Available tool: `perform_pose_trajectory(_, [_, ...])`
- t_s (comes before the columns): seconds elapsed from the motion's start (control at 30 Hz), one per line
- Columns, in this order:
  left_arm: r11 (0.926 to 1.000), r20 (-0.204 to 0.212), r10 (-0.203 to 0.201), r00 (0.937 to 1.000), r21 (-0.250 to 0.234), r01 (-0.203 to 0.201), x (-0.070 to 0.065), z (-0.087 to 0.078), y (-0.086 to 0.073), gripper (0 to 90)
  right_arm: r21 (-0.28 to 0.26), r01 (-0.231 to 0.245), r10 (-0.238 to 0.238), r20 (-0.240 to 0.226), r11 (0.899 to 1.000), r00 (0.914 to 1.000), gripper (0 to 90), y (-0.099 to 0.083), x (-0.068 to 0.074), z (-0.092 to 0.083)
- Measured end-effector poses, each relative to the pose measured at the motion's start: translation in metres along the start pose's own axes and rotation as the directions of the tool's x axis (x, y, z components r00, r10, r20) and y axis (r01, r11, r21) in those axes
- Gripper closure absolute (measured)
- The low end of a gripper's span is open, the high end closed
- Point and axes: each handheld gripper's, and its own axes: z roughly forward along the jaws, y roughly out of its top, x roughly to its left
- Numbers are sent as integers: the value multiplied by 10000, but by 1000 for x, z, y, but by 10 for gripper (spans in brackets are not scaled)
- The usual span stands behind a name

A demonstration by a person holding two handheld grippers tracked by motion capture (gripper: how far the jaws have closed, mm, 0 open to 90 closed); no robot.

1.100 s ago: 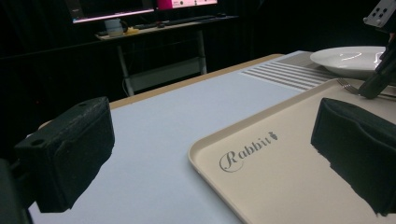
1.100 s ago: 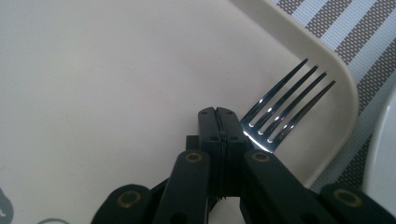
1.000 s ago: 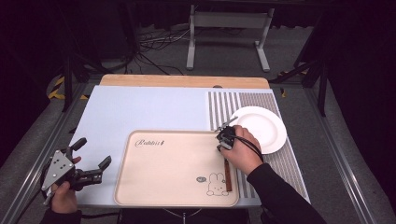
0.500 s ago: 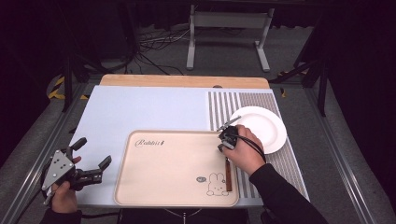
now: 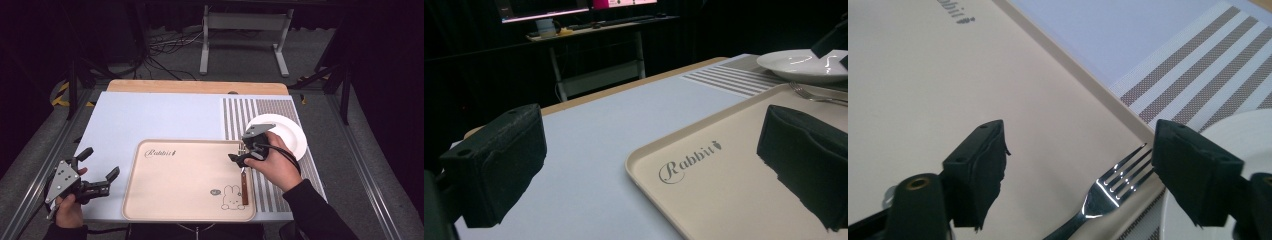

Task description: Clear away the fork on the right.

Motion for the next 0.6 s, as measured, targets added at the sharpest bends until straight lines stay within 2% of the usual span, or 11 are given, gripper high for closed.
perform_pose_trajectory(0.1, [10000, -17, -25, 10000, 77, 25, 0, 0, -1, 3, -947, 123, -147, -250, 9954, 9996, 163, -7, -4, -15])
perform_pose_trajectory(0.2, [10000, -8, -10, 10000, 40, 10, -1, 0, 0, 3, -1678, 174, -241, -382, 9857, 9990, 145, -17, -6, -28])
perform_pose_trajectory(0.33, [10000, -17, -11, 10000, 44, 11, -1, 0, 0, 3, -2568, 298, -394, -324, 9660, 9987, 141, -32, -10, -40])
perform_pose_trajectory(0.47, [10000, -35, 19, 10000, 64, -19, -1, 0, -1, 3, -3714, 134, -218, -186, 9284, 9996, 132, -51, -18, -52])
perform_pose_trajectory(0.6, [10000, -38, 15, 10000, 82, -15, -1, 0, 0, 3, -4429, 196, -289, -145, 8964, 9995, 131, -67, -24, -59])
